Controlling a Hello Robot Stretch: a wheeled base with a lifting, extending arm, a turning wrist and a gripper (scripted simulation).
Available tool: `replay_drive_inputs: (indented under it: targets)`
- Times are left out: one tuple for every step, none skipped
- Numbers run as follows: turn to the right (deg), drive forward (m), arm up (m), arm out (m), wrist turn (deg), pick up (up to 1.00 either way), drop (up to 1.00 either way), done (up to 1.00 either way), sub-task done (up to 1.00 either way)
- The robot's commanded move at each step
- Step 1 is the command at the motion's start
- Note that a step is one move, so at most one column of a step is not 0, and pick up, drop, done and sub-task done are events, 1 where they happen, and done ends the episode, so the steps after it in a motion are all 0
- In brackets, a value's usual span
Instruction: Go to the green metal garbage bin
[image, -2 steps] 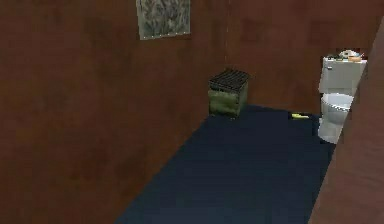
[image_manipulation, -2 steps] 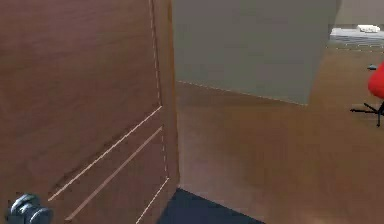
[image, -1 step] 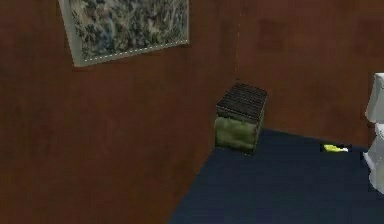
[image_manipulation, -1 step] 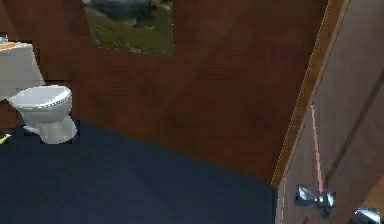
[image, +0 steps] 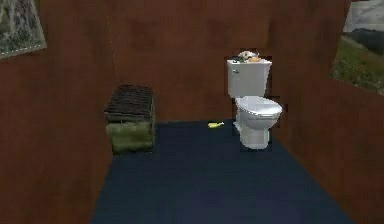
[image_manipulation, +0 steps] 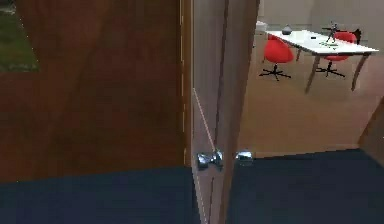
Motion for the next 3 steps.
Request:
replay_drive_inputs:
  targets:
    - [0.0,1.00,0.00,0.00,0.0,0.00,0.00,0.00,0.00]
    - [6.0,0.00,0.00,0.00,0.0,0.00,0.00,0.00,0.00]
    - [0.0,0.30,0.00,0.00,0.0,0.00,0.00,0.00,0.00]
